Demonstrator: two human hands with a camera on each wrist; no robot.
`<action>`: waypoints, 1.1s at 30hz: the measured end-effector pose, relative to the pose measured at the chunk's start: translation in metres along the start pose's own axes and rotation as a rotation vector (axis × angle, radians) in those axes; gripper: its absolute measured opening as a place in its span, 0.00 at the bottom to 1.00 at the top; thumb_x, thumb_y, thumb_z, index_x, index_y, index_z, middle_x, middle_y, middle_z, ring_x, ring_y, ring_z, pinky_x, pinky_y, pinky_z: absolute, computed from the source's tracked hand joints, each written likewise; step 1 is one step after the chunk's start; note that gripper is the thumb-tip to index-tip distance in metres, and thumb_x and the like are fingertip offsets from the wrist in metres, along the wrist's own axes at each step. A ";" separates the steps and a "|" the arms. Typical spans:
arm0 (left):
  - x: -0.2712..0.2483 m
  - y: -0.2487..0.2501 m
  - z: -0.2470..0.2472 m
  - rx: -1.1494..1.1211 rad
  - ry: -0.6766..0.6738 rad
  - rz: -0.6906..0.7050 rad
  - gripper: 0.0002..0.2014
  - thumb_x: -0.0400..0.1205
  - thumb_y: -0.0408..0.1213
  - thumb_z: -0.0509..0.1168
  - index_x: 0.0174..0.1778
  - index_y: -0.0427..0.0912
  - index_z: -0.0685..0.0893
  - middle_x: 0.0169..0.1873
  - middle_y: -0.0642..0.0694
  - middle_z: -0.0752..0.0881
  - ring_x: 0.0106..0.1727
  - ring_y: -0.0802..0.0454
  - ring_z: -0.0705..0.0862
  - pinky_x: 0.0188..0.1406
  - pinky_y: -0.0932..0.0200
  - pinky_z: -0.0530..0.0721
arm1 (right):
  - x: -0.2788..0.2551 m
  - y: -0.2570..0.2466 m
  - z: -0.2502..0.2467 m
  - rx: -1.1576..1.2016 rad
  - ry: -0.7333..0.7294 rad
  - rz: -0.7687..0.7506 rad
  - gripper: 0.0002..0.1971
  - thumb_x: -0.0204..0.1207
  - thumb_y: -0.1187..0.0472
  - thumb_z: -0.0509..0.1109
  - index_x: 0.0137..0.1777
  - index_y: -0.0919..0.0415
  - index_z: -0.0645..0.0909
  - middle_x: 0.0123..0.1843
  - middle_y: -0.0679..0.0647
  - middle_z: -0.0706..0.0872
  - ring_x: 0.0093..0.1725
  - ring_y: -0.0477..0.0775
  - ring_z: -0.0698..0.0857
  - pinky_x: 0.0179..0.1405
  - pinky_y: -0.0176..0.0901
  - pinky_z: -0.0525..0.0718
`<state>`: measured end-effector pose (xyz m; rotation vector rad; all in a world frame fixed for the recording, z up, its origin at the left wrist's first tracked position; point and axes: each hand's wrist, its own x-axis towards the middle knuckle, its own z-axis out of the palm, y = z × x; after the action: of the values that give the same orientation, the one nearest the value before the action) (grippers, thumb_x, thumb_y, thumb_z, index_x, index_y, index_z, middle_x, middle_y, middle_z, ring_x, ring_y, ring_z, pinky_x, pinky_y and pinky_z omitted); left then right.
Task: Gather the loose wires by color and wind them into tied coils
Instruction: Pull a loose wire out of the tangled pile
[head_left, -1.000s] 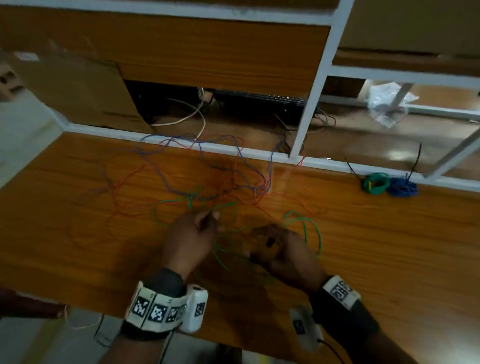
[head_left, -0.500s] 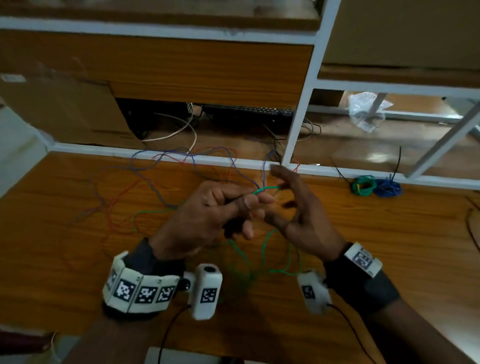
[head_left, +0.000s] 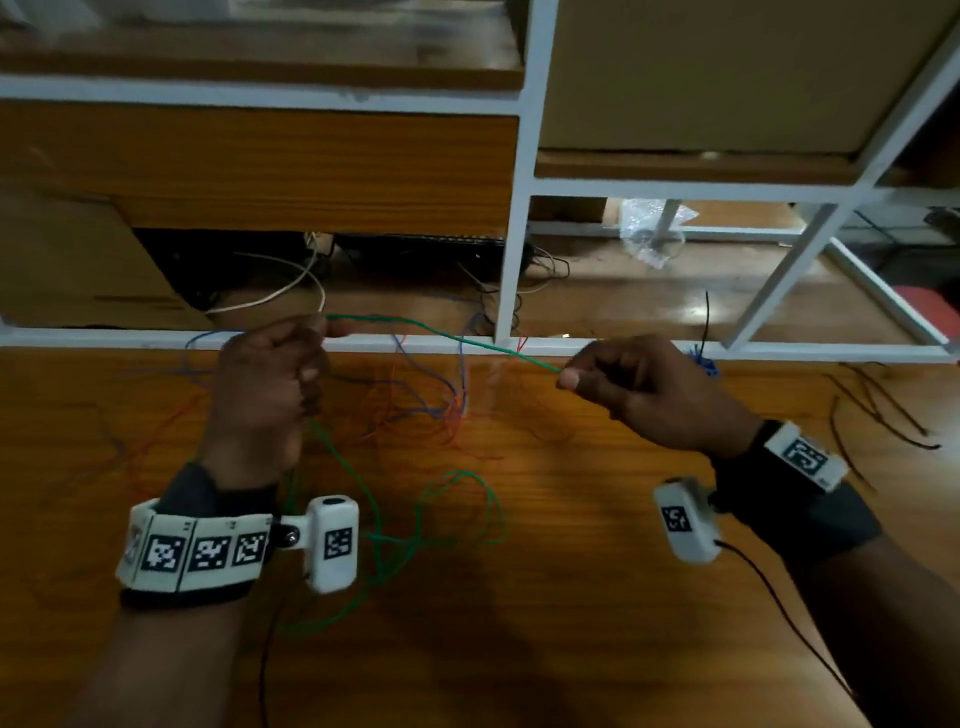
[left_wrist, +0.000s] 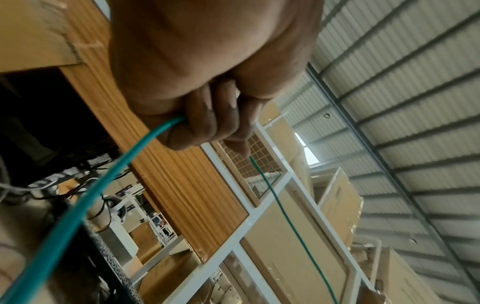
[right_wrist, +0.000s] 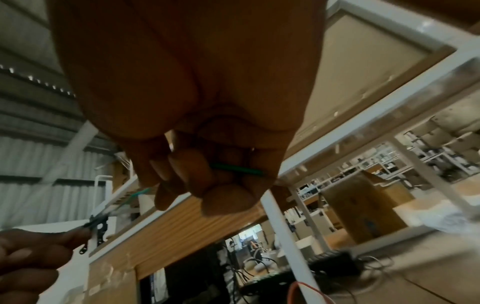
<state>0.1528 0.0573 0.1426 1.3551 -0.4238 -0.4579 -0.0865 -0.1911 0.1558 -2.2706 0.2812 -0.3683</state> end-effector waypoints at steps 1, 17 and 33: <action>0.001 -0.004 0.000 0.005 0.001 -0.005 0.15 0.88 0.34 0.60 0.42 0.44 0.91 0.22 0.48 0.67 0.18 0.57 0.58 0.24 0.59 0.50 | -0.007 0.009 -0.003 -0.014 -0.001 0.039 0.18 0.85 0.42 0.69 0.46 0.55 0.90 0.34 0.67 0.83 0.30 0.66 0.80 0.33 0.62 0.83; -0.072 -0.048 0.119 0.585 -0.621 0.179 0.09 0.85 0.32 0.68 0.44 0.37 0.93 0.21 0.63 0.80 0.24 0.66 0.75 0.27 0.71 0.69 | -0.069 0.023 0.015 -0.114 -0.138 0.041 0.33 0.80 0.39 0.73 0.83 0.46 0.74 0.75 0.33 0.80 0.70 0.28 0.79 0.64 0.30 0.79; -0.067 -0.076 0.022 0.655 -0.202 -0.109 0.06 0.78 0.35 0.75 0.35 0.47 0.93 0.28 0.53 0.90 0.30 0.63 0.85 0.29 0.68 0.78 | -0.090 0.071 -0.090 -0.268 0.444 0.335 0.06 0.86 0.58 0.68 0.49 0.53 0.87 0.42 0.50 0.90 0.40 0.50 0.88 0.41 0.49 0.85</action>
<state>0.0794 0.0636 0.0697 1.9796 -0.7076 -0.5760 -0.2077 -0.2704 0.1444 -2.3209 0.9759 -0.6880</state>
